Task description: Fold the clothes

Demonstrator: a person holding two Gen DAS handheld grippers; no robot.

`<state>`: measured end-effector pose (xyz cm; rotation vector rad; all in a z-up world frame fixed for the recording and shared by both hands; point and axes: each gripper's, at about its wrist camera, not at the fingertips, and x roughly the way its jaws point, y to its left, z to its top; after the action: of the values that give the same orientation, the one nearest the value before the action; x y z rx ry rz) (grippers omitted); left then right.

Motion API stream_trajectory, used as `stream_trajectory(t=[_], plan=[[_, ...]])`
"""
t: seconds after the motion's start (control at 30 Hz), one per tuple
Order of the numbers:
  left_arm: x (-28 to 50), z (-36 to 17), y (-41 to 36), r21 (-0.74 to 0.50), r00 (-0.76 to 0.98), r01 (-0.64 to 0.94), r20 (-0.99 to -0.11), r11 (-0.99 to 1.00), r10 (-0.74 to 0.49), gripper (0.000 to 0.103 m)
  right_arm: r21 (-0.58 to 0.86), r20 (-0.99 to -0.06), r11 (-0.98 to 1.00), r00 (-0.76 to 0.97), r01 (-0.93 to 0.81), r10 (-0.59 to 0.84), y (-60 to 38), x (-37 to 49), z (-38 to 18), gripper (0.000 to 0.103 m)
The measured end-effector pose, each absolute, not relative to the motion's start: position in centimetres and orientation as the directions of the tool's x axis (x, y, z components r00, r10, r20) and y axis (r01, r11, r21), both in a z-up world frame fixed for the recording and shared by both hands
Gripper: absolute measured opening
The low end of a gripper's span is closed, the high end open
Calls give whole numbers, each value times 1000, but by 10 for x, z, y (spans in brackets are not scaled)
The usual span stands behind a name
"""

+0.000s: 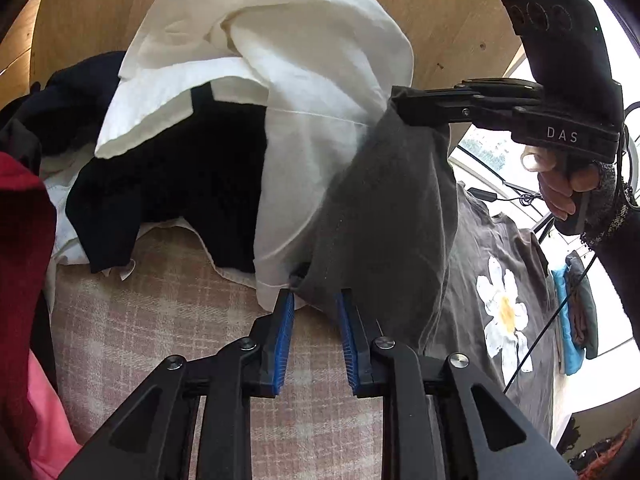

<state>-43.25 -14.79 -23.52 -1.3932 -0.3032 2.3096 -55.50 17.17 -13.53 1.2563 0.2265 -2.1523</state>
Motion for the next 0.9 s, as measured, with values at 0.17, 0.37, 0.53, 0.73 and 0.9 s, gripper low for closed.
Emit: stream_trajectory(t=[0.17,0.37,0.53,0.73,0.9], plan=[[-441,-233,-144,-378,-415,-228,-796,-897,441,2,146,-840,-793,-349,591,-415,173,-556,-136,6],[-418,-209,-150,-346,-475,-243,-772,-906,422,2,91,-841,-797,-382,598,-382,173,-553,-131,6],[-393,-186,-131,-314,-496,-299,-756,-901,428,2,62,-828,-803,-419,593,-373,180,-541,-123,6],[-370,-172,-80,-285,-459,-436,-745,-854,483,2,34,-794,-831,-490,556,-360,202,-502,-118,6],[-359,-171,-31,-279,-383,-535,-761,-797,524,2,32,-763,-865,-547,500,-345,233,-459,-119,6]])
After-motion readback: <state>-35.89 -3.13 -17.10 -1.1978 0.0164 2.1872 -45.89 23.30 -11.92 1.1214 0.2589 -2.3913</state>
